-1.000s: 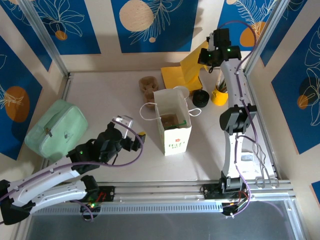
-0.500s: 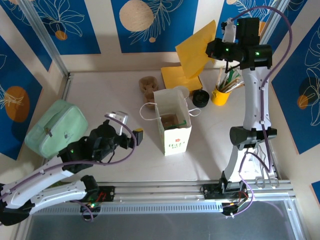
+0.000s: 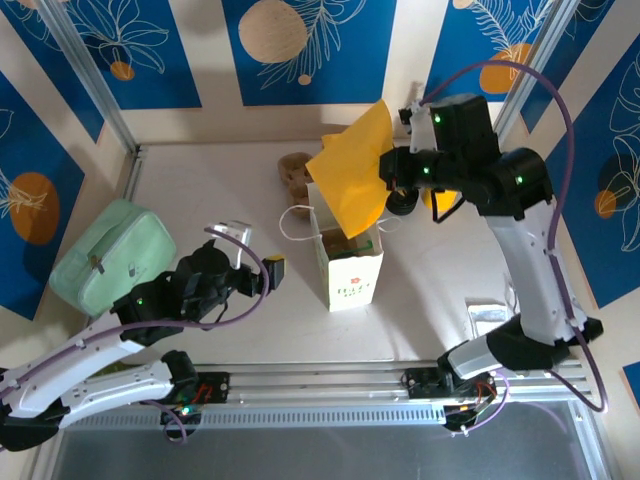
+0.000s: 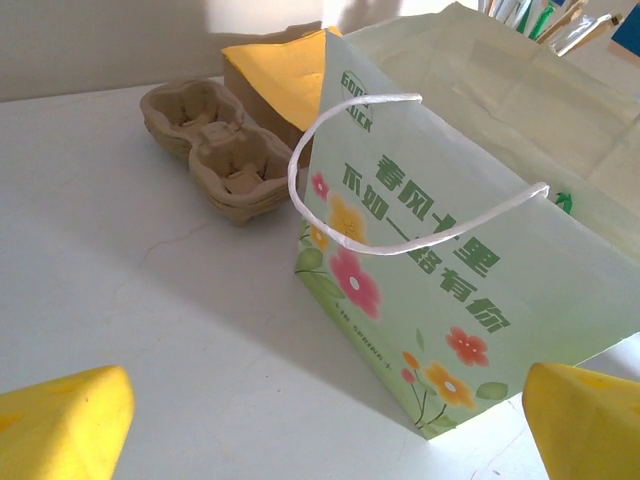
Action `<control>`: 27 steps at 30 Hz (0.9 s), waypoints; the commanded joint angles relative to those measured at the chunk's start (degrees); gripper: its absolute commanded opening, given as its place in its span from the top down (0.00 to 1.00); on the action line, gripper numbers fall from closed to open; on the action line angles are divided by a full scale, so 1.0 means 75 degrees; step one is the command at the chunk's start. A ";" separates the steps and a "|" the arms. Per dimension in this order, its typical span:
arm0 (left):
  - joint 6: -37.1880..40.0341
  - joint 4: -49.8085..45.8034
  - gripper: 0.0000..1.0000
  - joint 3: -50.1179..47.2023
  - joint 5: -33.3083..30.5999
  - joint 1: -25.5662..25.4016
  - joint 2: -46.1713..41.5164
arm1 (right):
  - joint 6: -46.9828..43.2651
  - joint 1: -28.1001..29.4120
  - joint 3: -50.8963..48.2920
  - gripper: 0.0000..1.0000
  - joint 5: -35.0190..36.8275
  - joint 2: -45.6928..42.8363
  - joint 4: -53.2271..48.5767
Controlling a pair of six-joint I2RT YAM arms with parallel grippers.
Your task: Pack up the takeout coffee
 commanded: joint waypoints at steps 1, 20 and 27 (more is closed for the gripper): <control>-0.0135 -0.0138 0.01 -0.0023 -0.0131 0.0007 -0.0136 | 0.0332 0.0471 -0.0554 1.00 0.1187 -0.0360 0.0253; -0.0265 -0.0188 0.01 -0.0181 -0.0295 0.0007 -0.0348 | -0.0150 0.2208 -0.1719 1.00 0.2672 0.0247 0.0088; -0.0214 -0.0208 0.01 -0.0181 -0.0377 0.0008 -0.0337 | -0.0132 0.2287 -0.2155 1.00 0.1854 0.0821 0.0203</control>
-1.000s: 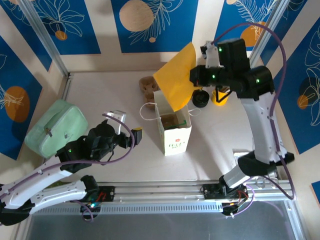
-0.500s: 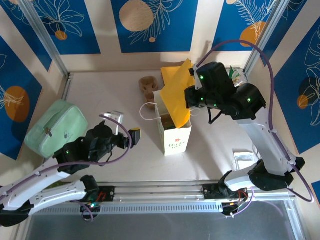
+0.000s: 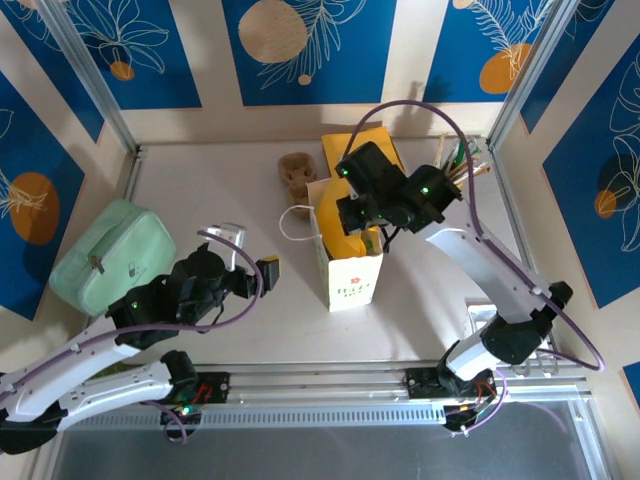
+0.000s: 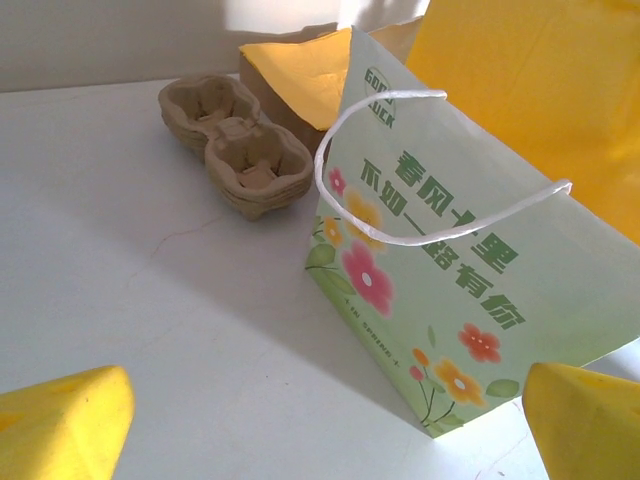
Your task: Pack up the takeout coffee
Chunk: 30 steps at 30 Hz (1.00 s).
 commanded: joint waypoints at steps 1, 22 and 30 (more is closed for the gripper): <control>-0.0007 -0.0030 0.01 -0.0064 -0.0187 0.0010 -0.0062 | 0.0011 0.0043 -0.0203 1.00 -0.0519 0.0167 0.0115; 0.0088 0.0102 0.01 -0.0076 -0.0221 0.0019 0.0142 | 0.0383 -0.0311 0.0092 0.63 -0.1231 0.0615 -0.0215; 0.0041 0.0057 0.01 -0.0111 -0.0237 0.0031 0.0093 | 0.0122 -0.0364 0.0568 0.55 -0.1451 0.0247 -0.0120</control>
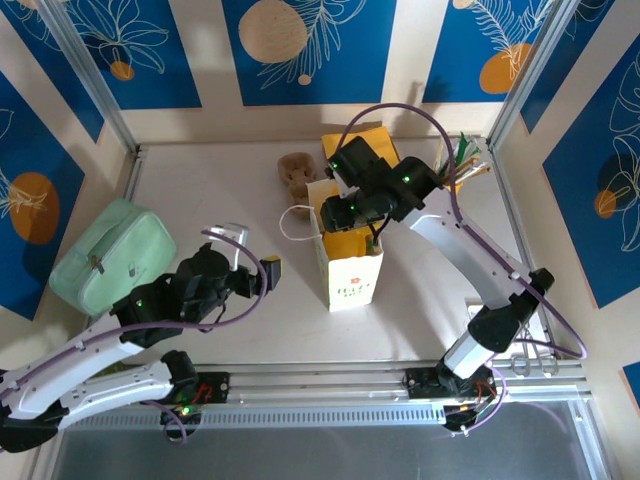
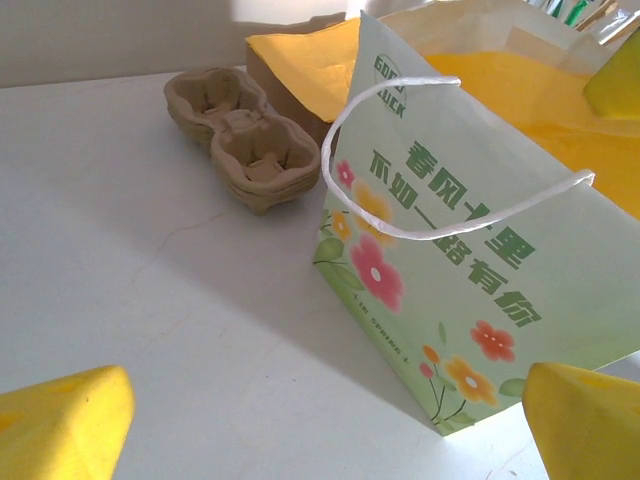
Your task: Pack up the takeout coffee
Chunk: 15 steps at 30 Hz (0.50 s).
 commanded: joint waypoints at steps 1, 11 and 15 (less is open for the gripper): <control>0.0031 0.0049 0.01 -0.0079 -0.0185 0.0031 -0.0074 | -0.0152 -0.0072 0.0260 0.55 -0.0250 -0.0379 -0.0026; -0.0017 0.0056 0.01 -0.0103 -0.0163 0.0031 -0.0088 | -0.0211 -0.0322 0.0004 0.55 -0.0695 -0.0641 0.0188; -0.0039 0.0038 0.01 -0.0110 -0.0159 0.0031 -0.0094 | -0.0077 -0.0304 -0.0155 0.55 -0.0283 -0.0449 -0.0069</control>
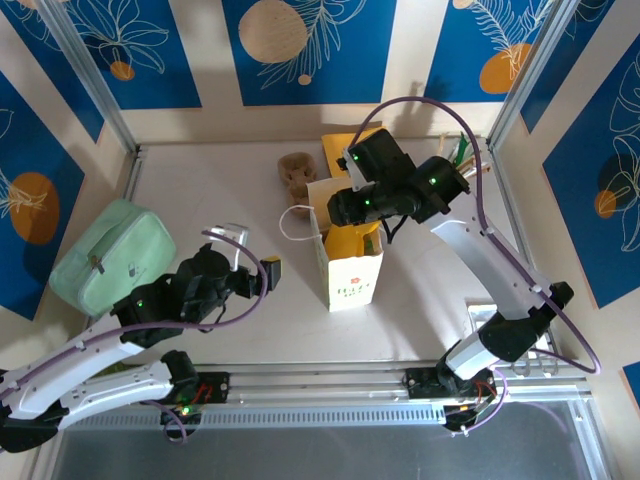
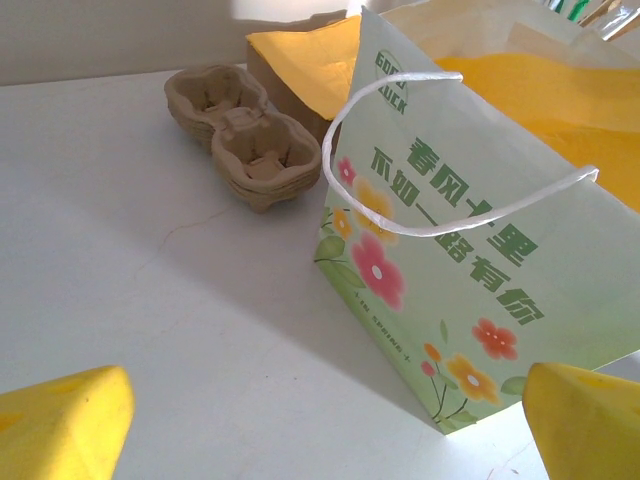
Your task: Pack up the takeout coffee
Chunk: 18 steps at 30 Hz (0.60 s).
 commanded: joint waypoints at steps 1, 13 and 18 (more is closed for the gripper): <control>-0.0046 0.0035 0.01 -0.0093 -0.0157 0.0031 -0.0099 | 0.0072 0.0004 -0.0235 0.55 0.0329 0.0128 -0.0249; -0.0099 0.0040 0.00 -0.0184 -0.0158 0.0031 -0.0199 | 0.0544 0.0142 -0.1123 0.53 0.0395 0.0803 -0.0274; -0.0090 0.0023 0.01 -0.0200 -0.0173 0.0031 -0.0220 | 0.0616 0.0180 -0.1020 0.52 0.0224 0.1087 -0.0450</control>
